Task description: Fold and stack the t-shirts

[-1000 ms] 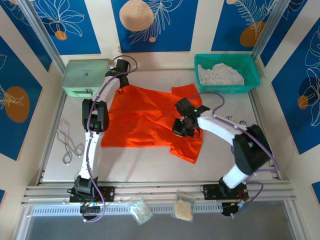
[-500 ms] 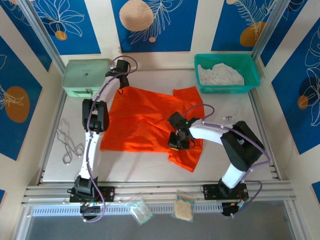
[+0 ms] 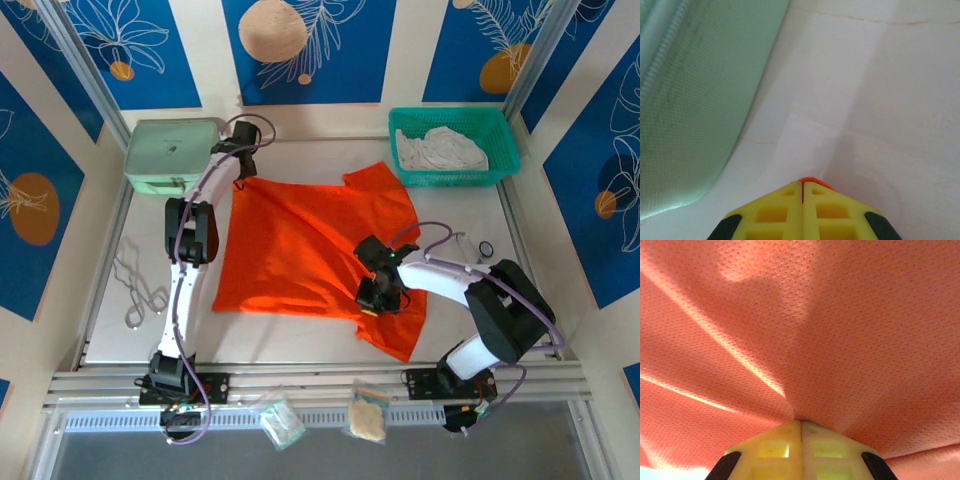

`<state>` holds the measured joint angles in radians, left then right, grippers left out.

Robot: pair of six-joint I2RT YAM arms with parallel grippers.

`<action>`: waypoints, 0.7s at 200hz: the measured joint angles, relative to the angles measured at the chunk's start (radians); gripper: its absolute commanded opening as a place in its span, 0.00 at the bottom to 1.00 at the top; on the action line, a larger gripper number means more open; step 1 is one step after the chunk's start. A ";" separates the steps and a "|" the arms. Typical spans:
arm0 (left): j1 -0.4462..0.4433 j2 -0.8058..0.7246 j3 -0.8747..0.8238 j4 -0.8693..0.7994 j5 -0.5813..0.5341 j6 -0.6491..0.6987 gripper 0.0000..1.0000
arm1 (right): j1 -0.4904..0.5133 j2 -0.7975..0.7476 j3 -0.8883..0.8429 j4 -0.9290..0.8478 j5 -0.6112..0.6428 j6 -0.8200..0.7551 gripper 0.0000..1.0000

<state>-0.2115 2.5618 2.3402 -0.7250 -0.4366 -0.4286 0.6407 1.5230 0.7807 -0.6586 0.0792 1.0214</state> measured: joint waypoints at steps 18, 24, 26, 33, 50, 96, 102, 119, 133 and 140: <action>-0.003 -0.003 0.000 -0.005 0.028 0.012 0.65 | -0.002 0.028 0.037 -0.035 0.012 -0.016 0.00; -0.007 -0.010 -0.005 -0.004 0.040 0.018 0.72 | -0.002 0.040 0.055 -0.048 0.022 -0.026 0.00; -0.010 -0.015 -0.009 -0.003 0.043 0.022 0.74 | -0.002 0.042 0.058 -0.051 0.024 -0.029 0.00; -0.014 -0.031 -0.022 -0.004 0.051 0.027 0.80 | -0.004 0.053 0.079 -0.068 0.035 -0.042 0.00; -0.028 -0.105 -0.067 -0.011 0.067 0.041 0.89 | -0.017 0.058 0.138 -0.102 0.056 -0.072 0.03; -0.111 -0.513 -0.256 -0.014 0.109 0.061 0.78 | -0.168 0.056 0.311 -0.132 0.074 -0.212 0.05; -0.125 -0.583 -0.312 -0.004 0.120 0.056 0.72 | -0.199 0.058 0.333 -0.134 0.075 -0.236 0.04; -0.166 -0.749 -0.498 0.023 0.156 0.022 0.55 | -0.283 0.092 0.411 -0.135 0.072 -0.302 0.00; -0.202 -0.820 -0.665 0.058 0.189 -0.003 0.46 | -0.338 0.162 0.488 -0.123 0.058 -0.351 0.00; -0.220 -0.830 -0.743 0.076 0.203 -0.018 0.44 | -0.363 0.209 0.530 -0.116 0.053 -0.372 0.00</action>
<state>-0.4313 1.7317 1.5967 -0.6487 -0.2337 -0.4461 0.2779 1.7317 1.3109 -0.7746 0.1322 0.6498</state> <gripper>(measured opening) 0.479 0.062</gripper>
